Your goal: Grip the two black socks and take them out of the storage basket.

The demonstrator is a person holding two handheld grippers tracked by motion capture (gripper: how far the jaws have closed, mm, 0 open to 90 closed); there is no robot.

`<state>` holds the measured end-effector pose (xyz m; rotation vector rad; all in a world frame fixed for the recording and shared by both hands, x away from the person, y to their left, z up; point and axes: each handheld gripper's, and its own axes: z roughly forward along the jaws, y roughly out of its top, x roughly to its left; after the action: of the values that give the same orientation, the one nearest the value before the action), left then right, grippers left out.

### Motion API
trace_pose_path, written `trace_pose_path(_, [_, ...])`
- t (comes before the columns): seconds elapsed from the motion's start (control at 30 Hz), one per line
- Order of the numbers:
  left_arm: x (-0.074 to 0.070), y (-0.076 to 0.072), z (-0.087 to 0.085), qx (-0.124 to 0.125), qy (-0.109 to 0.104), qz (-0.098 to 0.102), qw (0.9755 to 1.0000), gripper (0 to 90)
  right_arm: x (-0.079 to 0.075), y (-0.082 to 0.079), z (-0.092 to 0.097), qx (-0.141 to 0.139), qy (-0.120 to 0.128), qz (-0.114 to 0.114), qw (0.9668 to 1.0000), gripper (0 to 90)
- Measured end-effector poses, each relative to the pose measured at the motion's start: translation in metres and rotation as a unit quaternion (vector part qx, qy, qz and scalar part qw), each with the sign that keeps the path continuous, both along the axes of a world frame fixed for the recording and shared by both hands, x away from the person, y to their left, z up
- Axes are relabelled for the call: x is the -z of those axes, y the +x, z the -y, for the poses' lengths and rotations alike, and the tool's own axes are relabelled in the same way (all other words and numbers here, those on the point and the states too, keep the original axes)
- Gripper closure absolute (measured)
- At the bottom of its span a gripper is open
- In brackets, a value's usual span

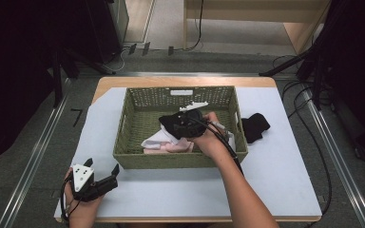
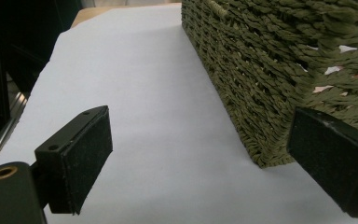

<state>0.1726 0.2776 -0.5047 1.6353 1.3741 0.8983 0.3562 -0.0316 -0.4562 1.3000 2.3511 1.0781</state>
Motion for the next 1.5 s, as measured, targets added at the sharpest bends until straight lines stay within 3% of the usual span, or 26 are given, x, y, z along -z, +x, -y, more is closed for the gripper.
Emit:
trace_pose_path(0.03, [0.0,0.0,0.0,0.001,0.001,0.0,1.0,7.8,0.001,0.0,0.0,-0.001,-0.002,0.0,1.0,48.8])
trace_pose_path(0.1, [0.0,0.0,0.0,0.001,0.001,-0.001,1.0,7.8,0.003,0.001,0.001,-0.003,-0.011,-0.01,0.9999,52.5])
trace_pose_path(0.2, [0.0,0.0,0.0,0.0,0.0,0.0,1.0,7.8,0.003,0.001,0.0,0.0,-0.031,-0.007,0.9995,74.3])
trace_pose_path(0.23, [0.0,0.0,0.0,0.0,0.0,0.0,1.0,7.8,0.003,0.001,0.0,-0.002,-0.04,-0.005,0.9992,77.6])
trace_pose_path(0.4, [0.0,0.0,0.0,0.0,0.0,0.0,1.0,7.8,-0.002,-0.002,-0.001,-0.022,-0.065,0.034,0.9971,81.4])
trace_pose_path(0.47, [0.0,0.0,0.0,0.001,0.0,0.0,1.0,7.8,-0.005,-0.003,0.0,-0.018,-0.06,0.052,0.9967,81.7])
trace_pose_path(0.63, [0.0,0.0,0.0,0.001,0.002,-0.002,1.0,7.8,-0.017,-0.007,0.006,0.016,-0.02,0.106,0.994,81.8])
trace_pose_path(0.77, [0.0,0.0,0.0,0.002,0.002,-0.001,1.0,7.8,-0.027,-0.009,0.016,0.053,0.016,0.146,0.9877,81.8])
trace_pose_path(0.9, [0.0,0.0,0.0,0.001,0.001,-0.001,1.0,7.8,-0.034,-0.014,0.023,0.066,0.04,0.191,0.9785,81.8])
trace_pose_path(1.07, [0.0,0.0,0.0,0.002,0.001,0.0,1.0,7.8,-0.042,-0.02,0.028,0.066,0.043,0.244,0.9664,81.8])
trace_pose_path(1.3, [0.0,0.001,0.0,0.002,0.003,-0.001,1.0,7.8,-0.05,-0.025,0.044,0.086,0.065,0.292,0.9502,81.9])
trace_pose_path(1.37, [0.0,0.002,0.001,0.0,0.006,-0.006,1.0,7.8,-0.051,-0.027,0.049,0.087,0.067,0.31,0.9443,81.9])
trace_pose_path(1.5, [0.0,0.004,0.004,-0.002,0.024,-0.017,0.9996,7.8,-0.056,-0.033,0.059,0.097,0.067,0.33,0.9365,81.9])
